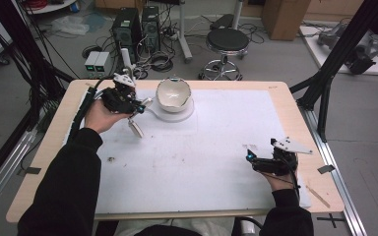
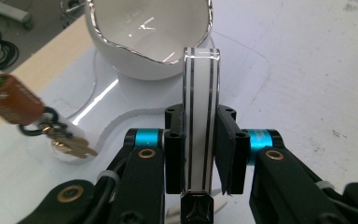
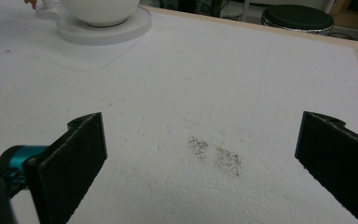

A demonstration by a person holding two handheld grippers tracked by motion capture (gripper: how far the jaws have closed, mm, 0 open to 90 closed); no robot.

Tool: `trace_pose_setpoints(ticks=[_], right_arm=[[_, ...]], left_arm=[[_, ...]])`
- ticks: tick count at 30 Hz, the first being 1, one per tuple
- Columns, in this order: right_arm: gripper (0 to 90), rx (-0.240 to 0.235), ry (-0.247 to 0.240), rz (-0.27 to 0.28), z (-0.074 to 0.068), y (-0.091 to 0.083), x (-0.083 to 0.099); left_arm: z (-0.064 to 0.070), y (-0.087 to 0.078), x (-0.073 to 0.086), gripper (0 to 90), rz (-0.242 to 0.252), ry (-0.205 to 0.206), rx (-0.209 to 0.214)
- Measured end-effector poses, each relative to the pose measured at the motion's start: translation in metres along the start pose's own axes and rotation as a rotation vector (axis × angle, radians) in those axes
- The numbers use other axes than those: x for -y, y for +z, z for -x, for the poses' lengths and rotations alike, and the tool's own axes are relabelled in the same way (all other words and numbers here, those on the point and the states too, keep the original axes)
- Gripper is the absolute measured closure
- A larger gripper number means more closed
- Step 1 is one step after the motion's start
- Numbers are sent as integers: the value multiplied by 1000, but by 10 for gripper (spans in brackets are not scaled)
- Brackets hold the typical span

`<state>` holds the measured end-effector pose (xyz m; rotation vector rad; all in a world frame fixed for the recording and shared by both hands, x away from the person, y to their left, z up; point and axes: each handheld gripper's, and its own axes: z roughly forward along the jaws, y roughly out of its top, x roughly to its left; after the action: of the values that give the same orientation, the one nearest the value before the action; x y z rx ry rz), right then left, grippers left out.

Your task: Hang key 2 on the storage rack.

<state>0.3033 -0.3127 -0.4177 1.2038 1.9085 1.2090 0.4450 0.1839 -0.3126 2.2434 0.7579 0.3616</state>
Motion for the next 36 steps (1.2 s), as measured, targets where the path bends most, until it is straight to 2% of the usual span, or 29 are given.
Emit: trace_pose_setpoints(ticks=[4, 9, 16, 21, 27, 36], right_arm=[[11, 1, 3, -1, 0, -1, 0], [11, 4, 0, -1, 1, -1, 0], [11, 9, 1, 2, 0, -1, 0], [11, 13, 6, 4, 1, -2, 0], [11, 22, 17, 9, 4, -3, 1], [11, 28, 10, 12, 5, -3, 2]], left_arm=[[-5, -16, 0, 748, 43, -18, -30], [-13, -34, 0, 748, 72, -53, -77], [-32, -57, 3, 748, 154, -105, -117], [-46, -61, 6, 747, 159, -124, -145], [-60, -66, 9, 748, 210, -164, -187], [-79, -70, 1, 748, 229, -156, -286]])
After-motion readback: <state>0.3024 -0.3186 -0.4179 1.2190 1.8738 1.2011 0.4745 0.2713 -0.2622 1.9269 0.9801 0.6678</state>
